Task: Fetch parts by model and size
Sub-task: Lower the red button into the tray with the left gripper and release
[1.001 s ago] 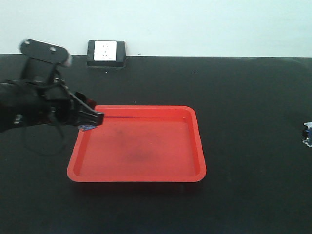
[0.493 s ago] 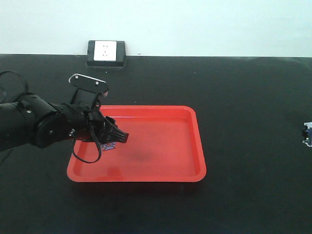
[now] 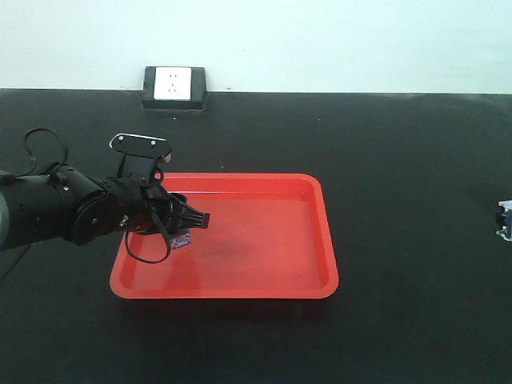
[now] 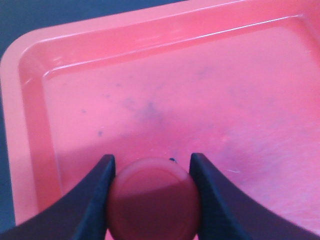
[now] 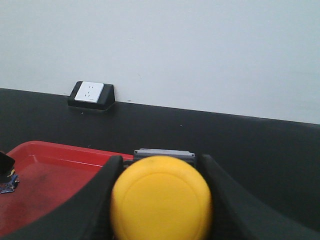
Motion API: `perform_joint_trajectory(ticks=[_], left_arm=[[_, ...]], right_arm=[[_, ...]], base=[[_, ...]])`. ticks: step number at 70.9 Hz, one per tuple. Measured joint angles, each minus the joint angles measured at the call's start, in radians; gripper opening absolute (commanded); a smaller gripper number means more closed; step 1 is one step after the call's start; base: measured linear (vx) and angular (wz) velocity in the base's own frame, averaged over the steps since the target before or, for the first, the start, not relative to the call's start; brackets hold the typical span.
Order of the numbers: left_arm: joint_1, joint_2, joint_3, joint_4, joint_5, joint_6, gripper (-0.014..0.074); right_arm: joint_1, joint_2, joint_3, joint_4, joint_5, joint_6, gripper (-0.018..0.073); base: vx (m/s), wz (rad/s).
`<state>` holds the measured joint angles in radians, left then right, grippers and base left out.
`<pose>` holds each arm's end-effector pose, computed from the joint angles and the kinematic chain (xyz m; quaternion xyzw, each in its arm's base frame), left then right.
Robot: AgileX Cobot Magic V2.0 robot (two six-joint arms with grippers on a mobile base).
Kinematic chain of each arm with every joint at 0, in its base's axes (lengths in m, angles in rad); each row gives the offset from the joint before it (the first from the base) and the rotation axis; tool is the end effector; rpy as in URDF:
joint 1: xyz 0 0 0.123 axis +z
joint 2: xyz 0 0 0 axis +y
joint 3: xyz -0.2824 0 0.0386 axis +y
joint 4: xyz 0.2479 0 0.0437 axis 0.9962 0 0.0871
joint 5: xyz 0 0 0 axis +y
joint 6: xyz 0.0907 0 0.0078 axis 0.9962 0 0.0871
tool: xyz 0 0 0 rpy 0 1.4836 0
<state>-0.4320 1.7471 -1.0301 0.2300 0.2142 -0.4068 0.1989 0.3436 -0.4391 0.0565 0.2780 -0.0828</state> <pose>0.3322 -0.1483 0.1966 0.1078 0.9272 -0.0866 0.3480 0.0785 0.0173 0.3129 -0.0891 0.7345 0.0630 0.6698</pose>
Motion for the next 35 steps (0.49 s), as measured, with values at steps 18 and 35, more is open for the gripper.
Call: perform_joint_trajectory(ticks=[18, 35], left_arm=[[0.003, 0.017, 0.0, 0.014, -0.008, -0.005, 0.0145], [0.003, 0.017, 0.0, 0.075, -0.008, -0.005, 0.0316]], right_arm=[[0.0, 0.0, 0.0, 0.0, 0.0, 0.0, -0.001], [0.0, 0.0, 0.0, 0.0, 0.0, 0.0, -0.001]], base=[[0.0, 0.0], [0.0, 0.0]])
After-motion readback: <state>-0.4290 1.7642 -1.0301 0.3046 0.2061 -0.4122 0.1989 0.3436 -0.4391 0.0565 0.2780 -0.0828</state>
